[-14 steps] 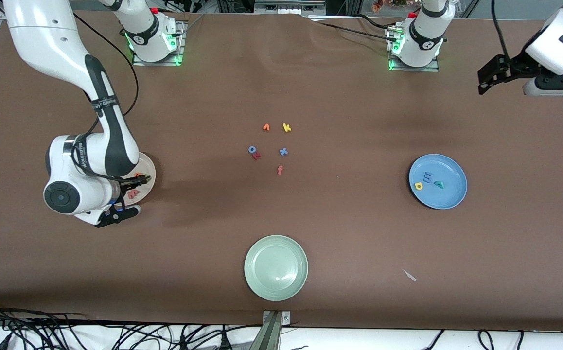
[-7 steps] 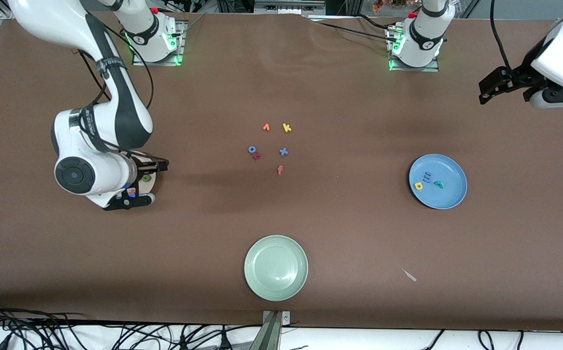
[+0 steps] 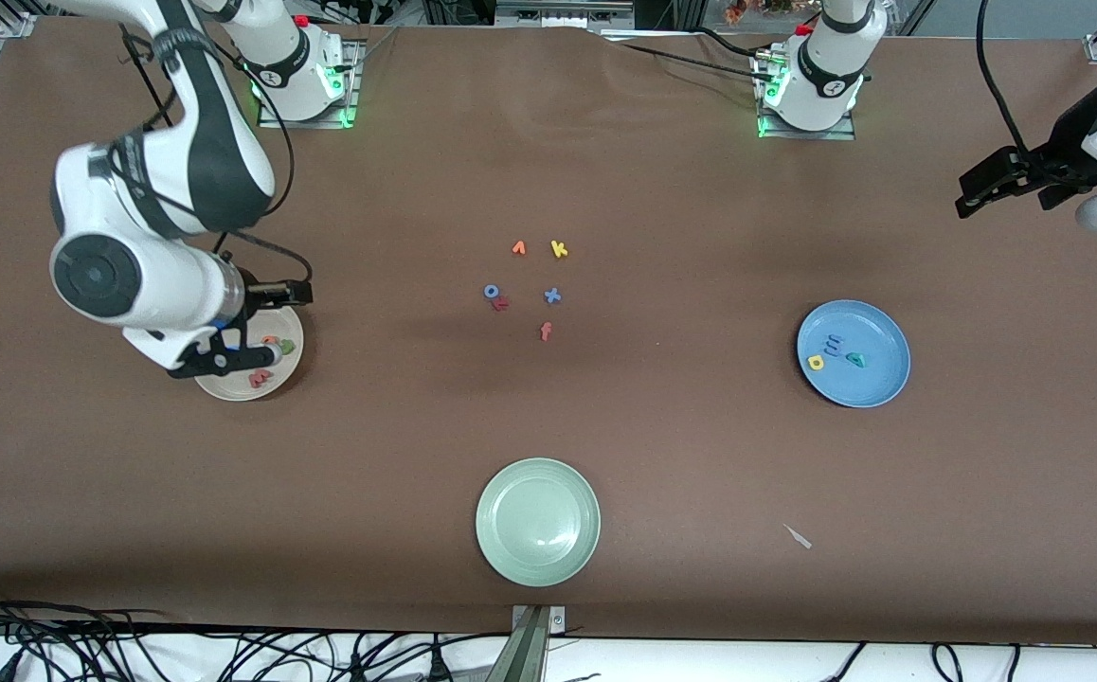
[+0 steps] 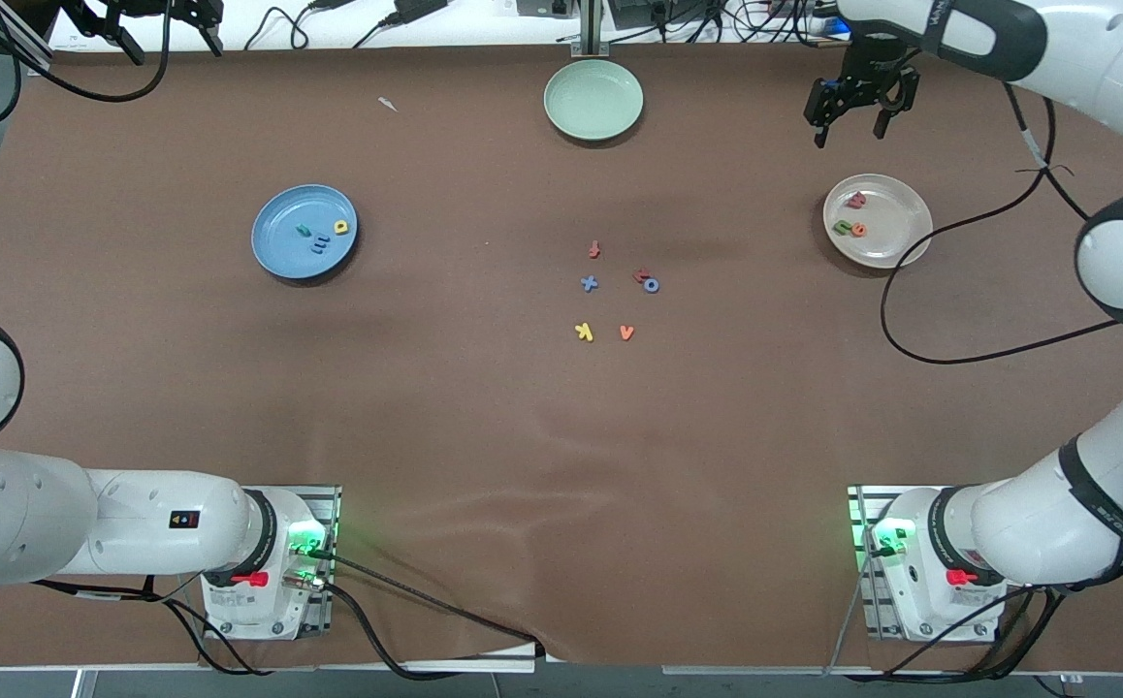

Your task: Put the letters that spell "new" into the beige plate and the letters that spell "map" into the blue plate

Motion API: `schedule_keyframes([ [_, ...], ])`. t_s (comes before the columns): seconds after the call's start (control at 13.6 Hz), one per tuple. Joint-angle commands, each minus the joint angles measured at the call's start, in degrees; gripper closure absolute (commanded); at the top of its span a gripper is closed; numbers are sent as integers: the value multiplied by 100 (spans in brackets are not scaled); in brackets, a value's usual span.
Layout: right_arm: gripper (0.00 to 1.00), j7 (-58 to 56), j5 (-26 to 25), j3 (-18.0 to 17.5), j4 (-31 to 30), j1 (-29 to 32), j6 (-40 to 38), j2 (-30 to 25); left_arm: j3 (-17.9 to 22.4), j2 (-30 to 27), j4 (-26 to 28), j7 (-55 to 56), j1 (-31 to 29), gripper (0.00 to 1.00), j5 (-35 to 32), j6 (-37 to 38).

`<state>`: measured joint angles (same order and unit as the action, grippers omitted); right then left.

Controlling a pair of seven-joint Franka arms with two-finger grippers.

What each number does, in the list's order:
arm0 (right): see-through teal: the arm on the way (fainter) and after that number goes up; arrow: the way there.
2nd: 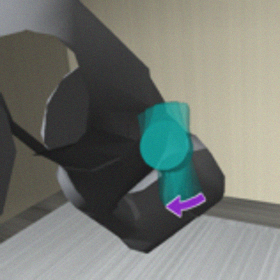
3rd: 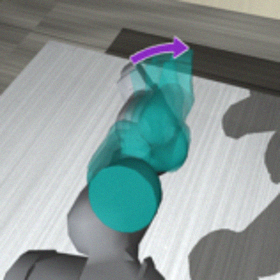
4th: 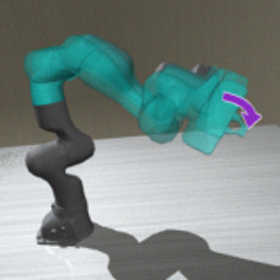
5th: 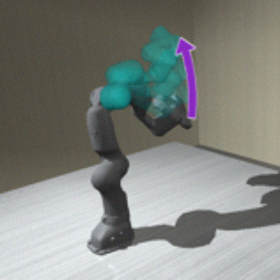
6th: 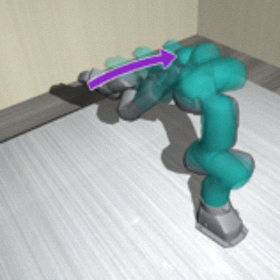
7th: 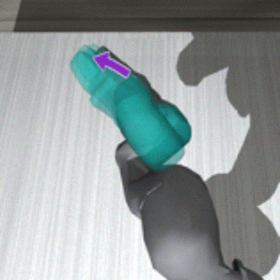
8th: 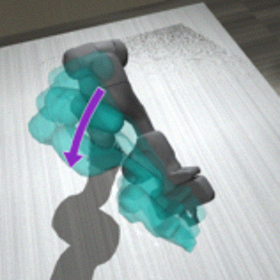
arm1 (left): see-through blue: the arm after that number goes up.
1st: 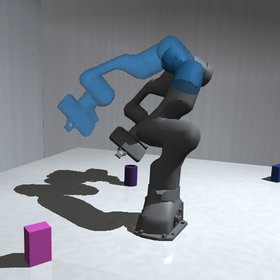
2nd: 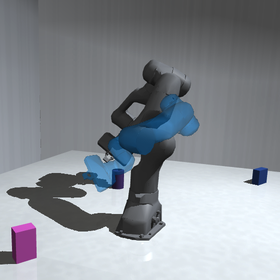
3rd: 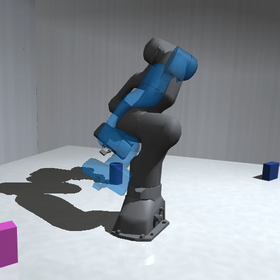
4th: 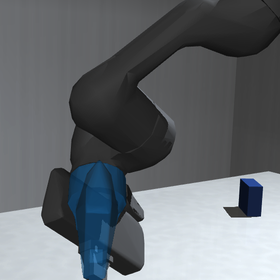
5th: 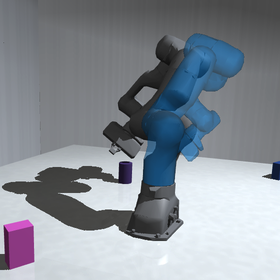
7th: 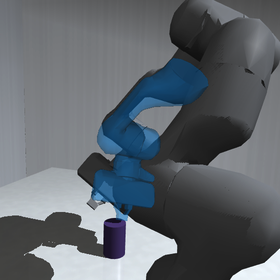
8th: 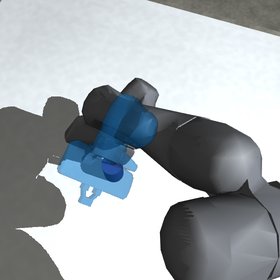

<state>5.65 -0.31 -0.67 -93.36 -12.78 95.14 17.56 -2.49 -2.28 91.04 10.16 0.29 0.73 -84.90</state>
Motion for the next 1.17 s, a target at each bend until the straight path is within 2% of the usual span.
schedule_keyframes([
  [0.0,0,-81,40,-30,-982,179,339,-1078,12,123,-201,30,6,0,103,105],
  [0.29,0,-99,66,-39,-807,635,-424,-1773,12,123,-201,12,-12,0,59,87],
  [0.66,0,-99,268,49,-16,839,-1383,-1827,12,132,-192,12,-65,0,76,61],
  [1.1,0,-81,295,190,-16,839,-1384,-1836,29,132,-192,3,-82,0,76,61],
])
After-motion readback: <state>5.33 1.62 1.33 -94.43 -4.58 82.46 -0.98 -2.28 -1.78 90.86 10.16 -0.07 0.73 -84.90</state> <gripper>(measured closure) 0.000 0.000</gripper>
